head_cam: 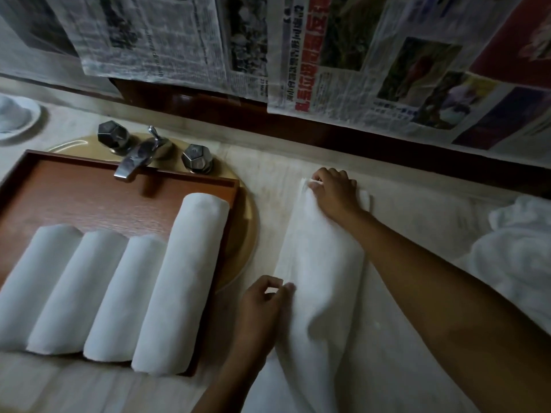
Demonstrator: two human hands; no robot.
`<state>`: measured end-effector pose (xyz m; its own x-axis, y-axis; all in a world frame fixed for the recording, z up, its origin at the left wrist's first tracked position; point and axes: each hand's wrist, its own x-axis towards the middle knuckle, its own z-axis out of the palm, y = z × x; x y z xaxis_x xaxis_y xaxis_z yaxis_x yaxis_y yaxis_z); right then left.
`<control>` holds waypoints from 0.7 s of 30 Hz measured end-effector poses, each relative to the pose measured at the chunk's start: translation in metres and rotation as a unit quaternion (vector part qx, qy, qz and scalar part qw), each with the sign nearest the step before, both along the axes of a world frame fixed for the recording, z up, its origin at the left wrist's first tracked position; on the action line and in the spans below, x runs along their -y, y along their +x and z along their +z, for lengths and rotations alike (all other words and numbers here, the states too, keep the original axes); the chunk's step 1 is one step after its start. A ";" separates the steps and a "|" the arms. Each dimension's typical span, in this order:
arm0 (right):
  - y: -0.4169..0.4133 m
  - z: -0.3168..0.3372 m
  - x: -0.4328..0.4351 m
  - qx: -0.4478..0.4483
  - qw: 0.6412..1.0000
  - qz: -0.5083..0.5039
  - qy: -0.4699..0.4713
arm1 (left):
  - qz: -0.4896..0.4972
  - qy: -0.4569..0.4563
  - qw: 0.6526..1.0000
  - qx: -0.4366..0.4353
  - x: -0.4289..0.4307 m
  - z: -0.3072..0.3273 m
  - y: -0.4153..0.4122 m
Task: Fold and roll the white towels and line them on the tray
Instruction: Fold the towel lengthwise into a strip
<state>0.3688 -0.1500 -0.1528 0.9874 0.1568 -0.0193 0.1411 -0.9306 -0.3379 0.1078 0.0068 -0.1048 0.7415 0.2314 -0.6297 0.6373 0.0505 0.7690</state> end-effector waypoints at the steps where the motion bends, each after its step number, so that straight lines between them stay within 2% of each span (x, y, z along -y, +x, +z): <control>1: 0.001 0.000 0.001 -0.003 1.000 0.002 0.008 | -0.013 0.045 0.999 -0.001 -0.001 -0.005 0.000; 3: 0.003 0.001 0.004 -0.012 0.999 0.005 0.034 | -0.032 0.100 0.995 0.000 -0.003 -0.012 -0.001; 7: 0.005 -0.001 0.008 0.003 0.998 0.004 0.061 | -0.056 0.137 0.989 0.008 -0.003 -0.018 -0.003; 11: -0.002 -0.013 0.003 0.052 0.996 -0.027 0.072 | -0.021 0.068 0.997 0.032 -0.008 -0.016 -0.006; 13: -0.004 -0.017 0.002 0.079 0.994 -0.034 0.071 | -0.002 0.074 0.997 0.027 -0.013 -0.013 -0.005; 18: -0.005 -0.021 0.002 0.098 0.993 -0.030 0.059 | -0.033 0.184 0.982 0.004 -0.015 -0.010 -0.004; 21: -0.006 -0.024 0.000 0.114 0.991 -0.032 0.057 | -0.039 0.218 0.975 0.008 -0.012 -0.005 -0.004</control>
